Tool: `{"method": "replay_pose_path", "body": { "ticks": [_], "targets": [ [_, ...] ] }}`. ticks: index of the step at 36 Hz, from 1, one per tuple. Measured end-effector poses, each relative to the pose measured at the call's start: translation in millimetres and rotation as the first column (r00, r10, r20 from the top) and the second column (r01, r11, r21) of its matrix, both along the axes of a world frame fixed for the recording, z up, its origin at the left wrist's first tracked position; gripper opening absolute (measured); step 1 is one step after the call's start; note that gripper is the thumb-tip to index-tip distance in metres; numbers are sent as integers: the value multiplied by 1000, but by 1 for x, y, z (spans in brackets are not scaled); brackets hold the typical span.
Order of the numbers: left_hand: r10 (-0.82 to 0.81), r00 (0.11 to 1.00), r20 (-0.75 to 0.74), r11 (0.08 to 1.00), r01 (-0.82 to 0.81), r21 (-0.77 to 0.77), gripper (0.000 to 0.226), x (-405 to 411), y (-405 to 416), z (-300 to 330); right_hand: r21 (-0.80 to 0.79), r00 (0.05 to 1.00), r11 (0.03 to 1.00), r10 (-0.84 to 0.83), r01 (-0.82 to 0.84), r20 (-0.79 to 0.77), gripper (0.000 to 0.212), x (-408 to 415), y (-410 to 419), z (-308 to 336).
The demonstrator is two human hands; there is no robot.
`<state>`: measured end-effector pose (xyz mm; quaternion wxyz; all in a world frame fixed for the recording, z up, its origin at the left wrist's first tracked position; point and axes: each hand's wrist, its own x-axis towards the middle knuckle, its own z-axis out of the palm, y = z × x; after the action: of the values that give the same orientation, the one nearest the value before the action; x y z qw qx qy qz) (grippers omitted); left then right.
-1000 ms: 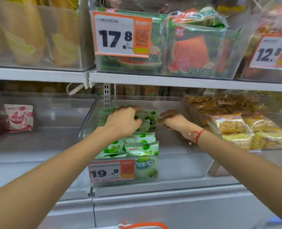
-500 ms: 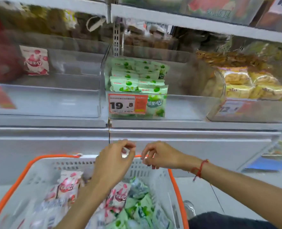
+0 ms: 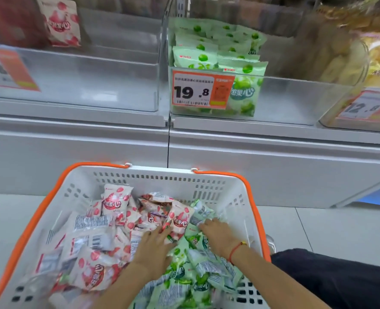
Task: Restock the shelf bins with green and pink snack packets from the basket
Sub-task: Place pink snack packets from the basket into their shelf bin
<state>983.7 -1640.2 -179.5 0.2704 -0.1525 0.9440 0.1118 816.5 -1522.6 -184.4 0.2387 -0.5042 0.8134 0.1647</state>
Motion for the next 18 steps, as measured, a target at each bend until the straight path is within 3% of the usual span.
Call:
{"method": "replay_pose_path", "body": {
  "ticks": [4, 9, 13, 18],
  "targets": [
    [107, 994, -13, 994, -106, 35, 41, -13, 1, 3, -83, 999, 995, -54, 53, -5, 45, -10, 1, 7],
    [259, 933, -249, 966, -253, 57, 32, -38, 6, 15, -34, 998, 999, 32, -30, 46, 25, -19, -4, 23],
    [255, 943, -215, 959, -219, 177, 41, -55, 6, 18, -85, 980, 977, 198, -195, 30, 20, -23, -13, 51],
    [377, 907, -186, 857, -266, 440, 45, -67, -3, 32, -213, 975, 965, 181, -151, 132, 26, -43, -26, 115]
  ]
}}
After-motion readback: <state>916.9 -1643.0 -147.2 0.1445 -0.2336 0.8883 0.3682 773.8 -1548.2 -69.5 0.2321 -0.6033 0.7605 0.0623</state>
